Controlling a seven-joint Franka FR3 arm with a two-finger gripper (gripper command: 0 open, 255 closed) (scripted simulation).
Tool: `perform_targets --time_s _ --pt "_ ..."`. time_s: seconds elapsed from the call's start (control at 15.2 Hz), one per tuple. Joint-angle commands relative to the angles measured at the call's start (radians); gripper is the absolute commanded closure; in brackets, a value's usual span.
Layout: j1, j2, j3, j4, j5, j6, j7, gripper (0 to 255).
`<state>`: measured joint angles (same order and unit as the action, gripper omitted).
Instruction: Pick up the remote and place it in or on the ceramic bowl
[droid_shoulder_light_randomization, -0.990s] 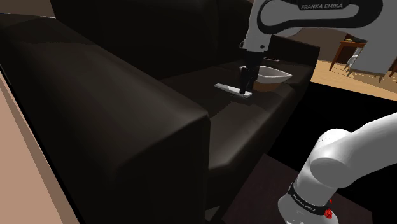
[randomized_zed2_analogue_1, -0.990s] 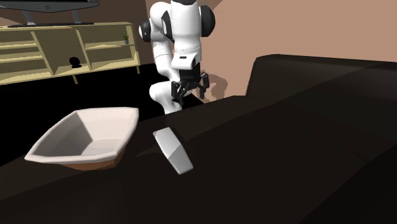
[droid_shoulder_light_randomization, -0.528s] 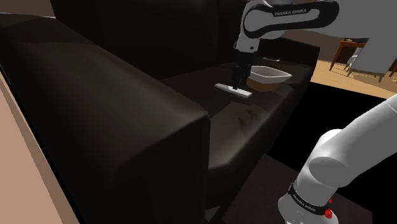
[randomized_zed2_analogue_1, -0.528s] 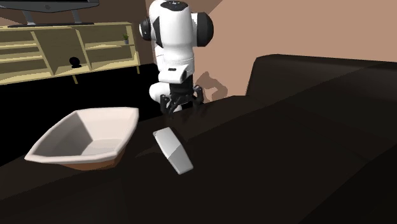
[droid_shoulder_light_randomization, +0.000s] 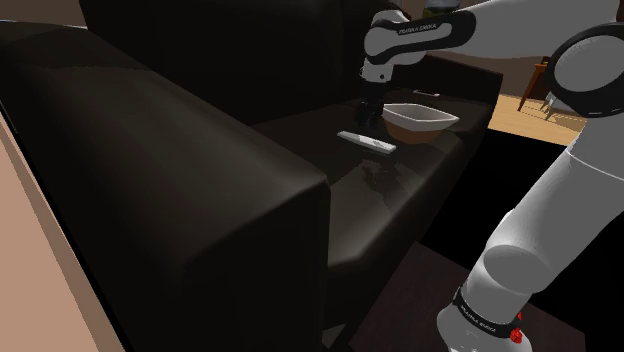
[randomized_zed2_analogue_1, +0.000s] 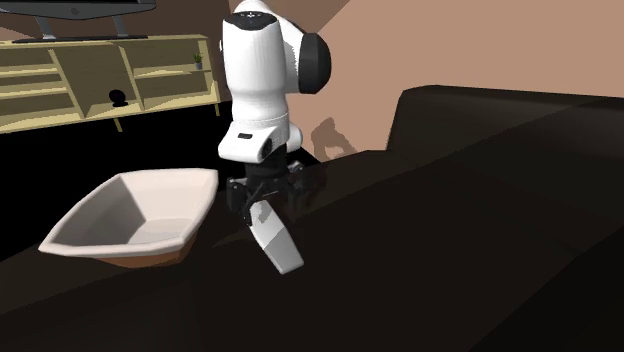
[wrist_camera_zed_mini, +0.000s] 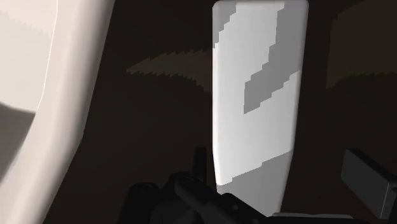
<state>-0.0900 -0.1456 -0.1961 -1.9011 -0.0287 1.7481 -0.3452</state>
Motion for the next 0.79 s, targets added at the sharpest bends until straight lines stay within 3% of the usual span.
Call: perform_targets --time_s 0.0,0.4,0.73 --pt "-0.003 0.023 -0.005 0.008 0.000 0.018 -0.007 0" --pt "-0.004 0.026 -0.007 -0.077 0.000 0.106 -0.008 0" --pt "-0.004 0.026 -0.007 -0.077 0.000 0.106 -0.008 0"
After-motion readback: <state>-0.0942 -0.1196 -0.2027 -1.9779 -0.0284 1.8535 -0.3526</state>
